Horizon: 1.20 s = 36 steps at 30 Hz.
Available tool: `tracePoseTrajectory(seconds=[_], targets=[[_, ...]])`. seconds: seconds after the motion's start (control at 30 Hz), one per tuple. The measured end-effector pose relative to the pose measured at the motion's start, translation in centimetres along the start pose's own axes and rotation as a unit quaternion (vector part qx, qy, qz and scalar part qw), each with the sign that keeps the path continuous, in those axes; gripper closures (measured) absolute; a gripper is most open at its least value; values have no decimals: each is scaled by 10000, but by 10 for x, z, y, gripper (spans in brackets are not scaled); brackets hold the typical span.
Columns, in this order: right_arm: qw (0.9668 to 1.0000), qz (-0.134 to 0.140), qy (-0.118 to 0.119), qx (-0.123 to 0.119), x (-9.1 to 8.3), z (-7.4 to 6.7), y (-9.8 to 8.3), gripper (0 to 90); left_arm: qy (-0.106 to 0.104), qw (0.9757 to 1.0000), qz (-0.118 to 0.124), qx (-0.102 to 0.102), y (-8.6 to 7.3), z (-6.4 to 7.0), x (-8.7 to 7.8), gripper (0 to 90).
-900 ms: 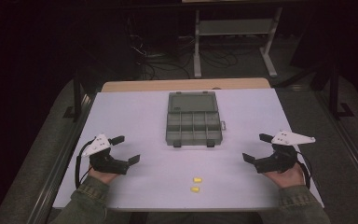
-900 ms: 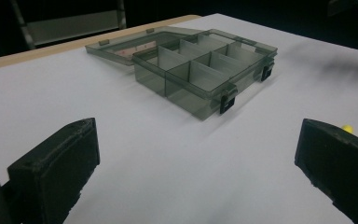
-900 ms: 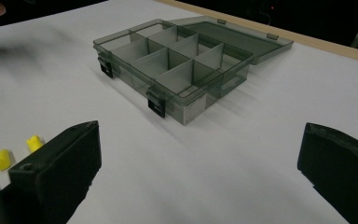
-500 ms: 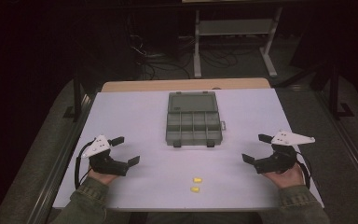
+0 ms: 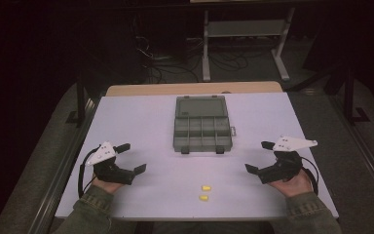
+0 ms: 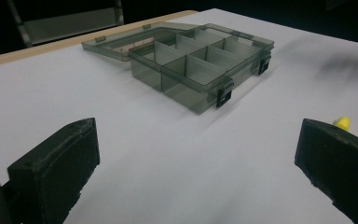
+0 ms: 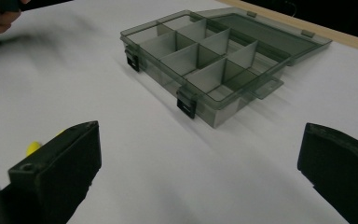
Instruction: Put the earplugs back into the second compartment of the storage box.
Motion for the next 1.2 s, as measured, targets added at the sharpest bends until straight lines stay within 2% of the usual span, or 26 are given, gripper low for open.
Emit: tracePoseTrajectory(seconds=[0.17, 0.67, 0.97, 1.0, 1.07, 1.2], targets=[[9996, -208, 133, -109, 9, -4, 13, 0, -40, 10000, -7, 9, 0, 1, 1, 0], [9963, -529, 514, -431, 33, -20, 39, 0, -75, 10000, -13, 46, 0, 1, 2, 0], [9913, -886, 714, -660, 56, -31, 48, 0, -85, 10000, -3, 32, 0, 2, 2, 0], [9895, -979, 757, -747, 62, -35, 49, 0, -91, 9999, -5, 43, 0, 2, 2, 0], [9889, -1012, 776, -757, 63, -36, 49, 0, -95, 9999, -4, 45, 0, 2, 2, 0], [9851, -1172, 919, -855, 75, -41, 51, 0, -105, 9999, -11, 55, 0, 2, 2, 0]])
Point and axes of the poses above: each handheld gripper's, and its own axes: x roughly forward along the jaws, y roughly out of its top, z roughly to its right, the point moved 1 cm from there along x, roughly forward along the jaws, and after that the axes turned 9 degrees about y, right-handed, at the moved point
